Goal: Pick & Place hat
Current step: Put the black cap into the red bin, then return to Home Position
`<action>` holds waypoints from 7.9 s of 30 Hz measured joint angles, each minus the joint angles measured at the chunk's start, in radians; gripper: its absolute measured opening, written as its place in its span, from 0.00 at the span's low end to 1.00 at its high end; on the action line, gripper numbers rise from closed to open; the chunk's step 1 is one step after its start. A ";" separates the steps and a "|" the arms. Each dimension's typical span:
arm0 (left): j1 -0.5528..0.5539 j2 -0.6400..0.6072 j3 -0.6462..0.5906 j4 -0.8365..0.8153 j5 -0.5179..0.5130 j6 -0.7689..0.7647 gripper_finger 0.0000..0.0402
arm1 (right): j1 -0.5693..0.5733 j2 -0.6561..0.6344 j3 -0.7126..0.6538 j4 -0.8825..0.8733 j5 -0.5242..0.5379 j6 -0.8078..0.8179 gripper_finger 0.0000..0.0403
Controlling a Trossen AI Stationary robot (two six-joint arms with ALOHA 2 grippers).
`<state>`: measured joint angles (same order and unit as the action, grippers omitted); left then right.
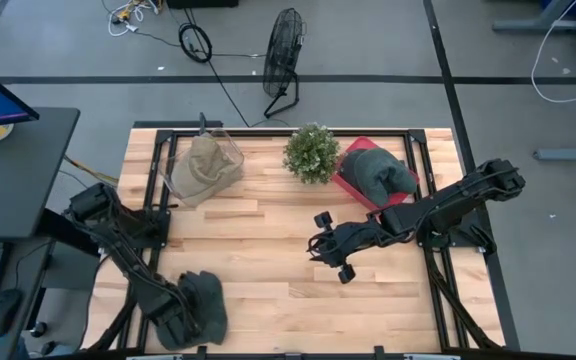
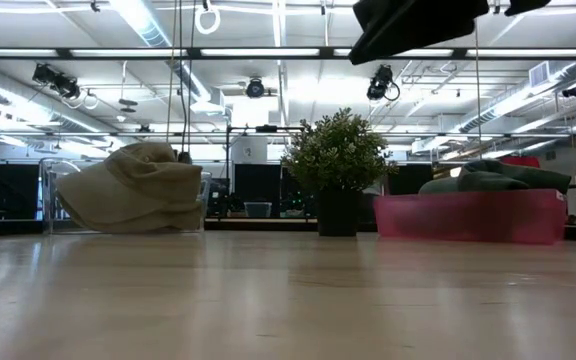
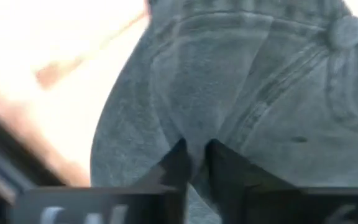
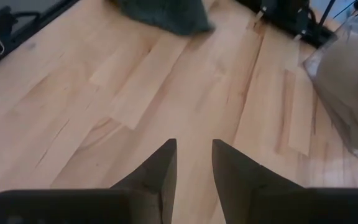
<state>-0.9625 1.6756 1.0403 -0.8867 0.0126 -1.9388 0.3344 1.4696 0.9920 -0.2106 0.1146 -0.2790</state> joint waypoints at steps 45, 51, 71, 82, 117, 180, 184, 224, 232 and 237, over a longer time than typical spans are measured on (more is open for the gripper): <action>0.678 0.001 0.000 0.543 -0.468 1.702 0.03 | -0.165 0.343 0.002 0.376 -0.001 0.210 0.56; 0.677 0.002 -0.001 0.594 -0.472 1.702 0.03 | -0.178 0.343 0.002 0.421 0.008 0.211 0.39; 0.720 0.000 0.000 0.610 -0.566 1.631 0.37 | -0.196 0.263 0.000 0.113 0.068 0.257 0.02; 0.731 0.000 0.001 0.608 -0.596 1.631 0.47 | -0.091 -0.204 0.000 -0.545 0.328 0.381 0.02; 0.730 0.000 0.001 0.607 -0.596 1.633 0.45 | -0.579 -0.538 -0.240 -0.735 0.475 -0.216 0.02; 0.730 0.000 0.001 0.605 -0.585 1.627 0.45 | -0.635 -0.371 -0.162 -0.696 0.251 0.558 0.01; 0.730 0.000 0.001 0.606 -0.585 1.627 0.45 | -0.631 -0.372 -0.141 -0.748 0.240 0.696 0.02; 0.727 -0.522 0.000 0.191 -0.697 1.535 0.45 | -0.193 -0.565 -0.007 -0.748 0.490 0.823 0.01; 0.679 -0.723 -0.220 0.328 -0.677 1.575 0.45 | 0.075 -0.638 -0.128 -0.578 0.611 0.864 0.02; 0.676 -0.918 -0.447 0.511 -0.644 1.596 0.45 | 0.177 -0.695 -0.274 -0.393 0.611 0.838 0.02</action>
<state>-0.2864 0.7580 0.5932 -0.3757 -0.6316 -0.3432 0.5119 0.7749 0.7183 -0.6035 0.7258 0.5593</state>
